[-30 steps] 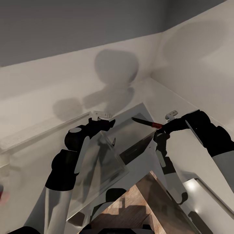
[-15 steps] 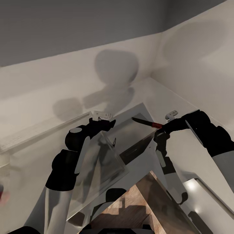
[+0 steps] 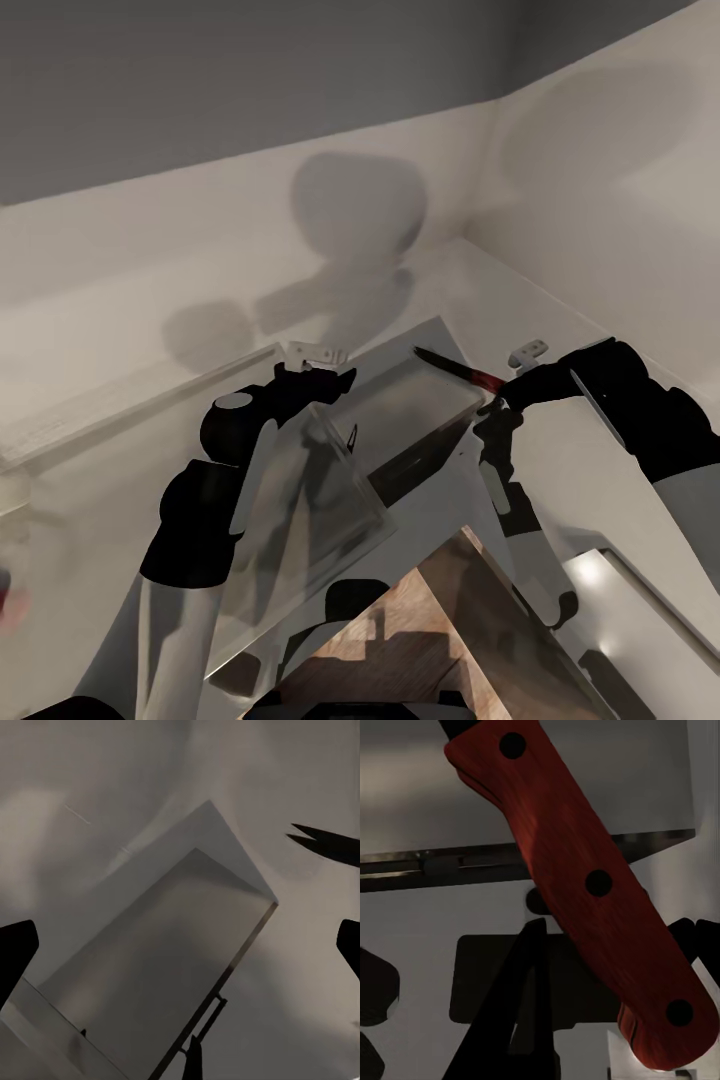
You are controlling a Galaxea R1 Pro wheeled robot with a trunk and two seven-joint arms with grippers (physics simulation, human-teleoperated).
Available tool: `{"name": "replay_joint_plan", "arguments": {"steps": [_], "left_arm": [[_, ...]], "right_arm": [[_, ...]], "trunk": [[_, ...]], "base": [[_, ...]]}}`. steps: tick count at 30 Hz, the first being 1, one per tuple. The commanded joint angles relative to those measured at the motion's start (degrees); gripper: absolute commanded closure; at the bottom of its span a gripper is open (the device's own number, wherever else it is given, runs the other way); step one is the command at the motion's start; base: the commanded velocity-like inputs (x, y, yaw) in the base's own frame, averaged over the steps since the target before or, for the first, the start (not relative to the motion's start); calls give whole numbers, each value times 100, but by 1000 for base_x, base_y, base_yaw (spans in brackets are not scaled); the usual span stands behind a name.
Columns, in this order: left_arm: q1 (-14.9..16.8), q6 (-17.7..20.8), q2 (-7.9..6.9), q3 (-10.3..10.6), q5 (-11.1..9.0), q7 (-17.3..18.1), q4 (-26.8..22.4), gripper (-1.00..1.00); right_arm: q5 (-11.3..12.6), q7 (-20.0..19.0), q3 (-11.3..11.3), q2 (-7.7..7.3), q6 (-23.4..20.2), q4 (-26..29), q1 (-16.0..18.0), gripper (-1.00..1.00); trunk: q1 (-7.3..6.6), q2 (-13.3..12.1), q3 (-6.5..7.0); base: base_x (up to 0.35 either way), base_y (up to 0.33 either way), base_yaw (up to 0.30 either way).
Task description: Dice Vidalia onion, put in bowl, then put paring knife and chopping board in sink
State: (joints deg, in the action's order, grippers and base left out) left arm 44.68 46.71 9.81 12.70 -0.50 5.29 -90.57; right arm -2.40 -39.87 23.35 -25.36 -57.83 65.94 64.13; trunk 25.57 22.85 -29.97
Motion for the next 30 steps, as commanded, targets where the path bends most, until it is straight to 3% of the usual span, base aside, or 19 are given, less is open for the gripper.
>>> {"name": "replay_joint_plan", "arguments": {"steps": [1, 9, 30], "left_arm": [[6, 31, 3, -4, -3, 16, -4, -100], [6, 31, 3, -4, -3, 16, -4, -100], [6, 31, 3, -4, -3, 16, -4, -100]], "right_arm": [[67, -30, 14, -4, -65, -63, 3, 100], [66, -30, 11, -4, -70, -63, 3, 100], [69, -30, 11, -4, -70, -55, 3, 100]], "trunk": [[21, 7, -10], [21, 7, 5], [21, 7, 199]], "base": [[0, 0, 0], [0, 0, 0], [0, 0, 0]]}}
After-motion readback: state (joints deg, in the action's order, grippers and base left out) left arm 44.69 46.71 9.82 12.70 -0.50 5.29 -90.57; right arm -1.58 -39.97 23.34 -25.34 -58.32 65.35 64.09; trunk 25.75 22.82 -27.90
